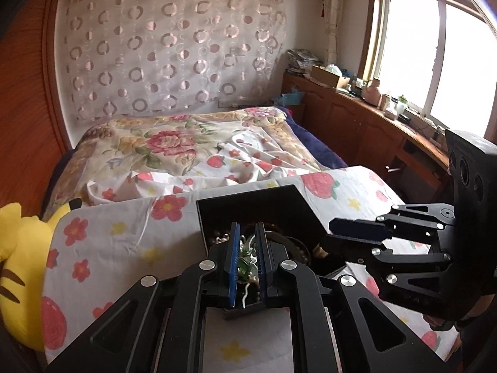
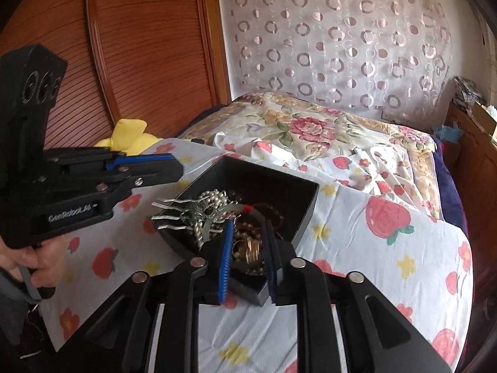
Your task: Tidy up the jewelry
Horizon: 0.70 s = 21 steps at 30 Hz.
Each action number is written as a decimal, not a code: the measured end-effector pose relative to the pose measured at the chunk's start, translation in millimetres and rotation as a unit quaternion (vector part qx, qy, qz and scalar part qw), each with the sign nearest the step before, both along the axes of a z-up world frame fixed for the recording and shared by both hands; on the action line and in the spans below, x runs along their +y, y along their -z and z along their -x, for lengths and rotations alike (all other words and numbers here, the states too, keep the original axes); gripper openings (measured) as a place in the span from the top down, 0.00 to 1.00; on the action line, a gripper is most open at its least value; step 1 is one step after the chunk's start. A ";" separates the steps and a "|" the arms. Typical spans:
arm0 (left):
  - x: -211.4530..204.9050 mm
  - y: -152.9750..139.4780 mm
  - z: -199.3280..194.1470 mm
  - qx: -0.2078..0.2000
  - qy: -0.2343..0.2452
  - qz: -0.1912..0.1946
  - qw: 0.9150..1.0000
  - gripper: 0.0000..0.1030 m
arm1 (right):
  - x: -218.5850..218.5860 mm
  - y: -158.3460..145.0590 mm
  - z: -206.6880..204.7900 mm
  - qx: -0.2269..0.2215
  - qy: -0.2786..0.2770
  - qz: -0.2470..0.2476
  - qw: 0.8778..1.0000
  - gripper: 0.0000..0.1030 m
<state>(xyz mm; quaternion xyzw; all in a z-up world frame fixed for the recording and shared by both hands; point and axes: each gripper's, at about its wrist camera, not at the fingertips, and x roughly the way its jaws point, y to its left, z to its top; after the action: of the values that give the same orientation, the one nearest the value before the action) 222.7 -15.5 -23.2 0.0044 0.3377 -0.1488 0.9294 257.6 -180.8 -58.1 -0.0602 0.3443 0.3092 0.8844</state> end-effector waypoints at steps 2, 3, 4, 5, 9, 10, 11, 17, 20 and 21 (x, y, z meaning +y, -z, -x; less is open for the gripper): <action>1.5 0.7 2.4 -0.003 -0.003 -0.002 1.000 0.79 | -1.8 -1.6 -1.2 -0.001 -0.001 -0.006 1.000 0.75; 2.2 0.8 4.3 -0.006 -0.007 -0.005 1.000 0.70 | -2.3 -2.4 -0.2 -0.002 0.001 -0.007 1.000 0.73; 2.8 1.0 5.9 -0.011 -0.011 -0.008 1.000 0.61 | -3.9 -3.5 1.8 -0.006 0.005 -0.008 1.000 0.72; 4.1 1.3 9.4 -0.014 -0.014 -0.008 1.000 0.58 | -4.8 -4.9 3.5 -0.008 0.006 -0.011 1.000 0.71; 9.7 2.6 27.3 -0.034 -0.032 -0.007 0.999 0.23 | -13.5 -8.8 19.6 -0.027 0.030 -0.014 0.999 0.55; 10.6 3.5 34.0 -0.039 -0.040 -0.011 0.998 0.17 | -16.1 -10.2 27.9 -0.038 0.038 -0.013 0.998 0.52; 10.8 3.8 38.2 -0.042 -0.044 -0.013 0.998 0.14 | -18.9 -10.8 32.7 -0.044 0.042 -0.012 0.998 0.50; 13.8 0.6 80.6 -0.077 -0.068 -0.027 0.994 0.08 | -37.3 -17.6 78.9 -0.084 0.088 -0.029 0.992 0.29; 12.3 0.3 101.1 -0.083 -0.072 -0.032 0.993 0.08 | -46.0 -19.5 101.4 -0.096 0.103 -0.044 0.989 0.22; 12.1 0.7 108.2 -0.084 -0.073 -0.033 0.993 0.07 | -49.0 -20.0 108.5 -0.099 0.106 -0.048 0.988 0.21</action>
<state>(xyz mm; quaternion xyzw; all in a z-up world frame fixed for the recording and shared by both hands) 114.5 -3.4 -24.0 0.0226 0.2625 -0.0681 0.9623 149.1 -229.8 -38.2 -0.0106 0.2446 0.2221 0.9438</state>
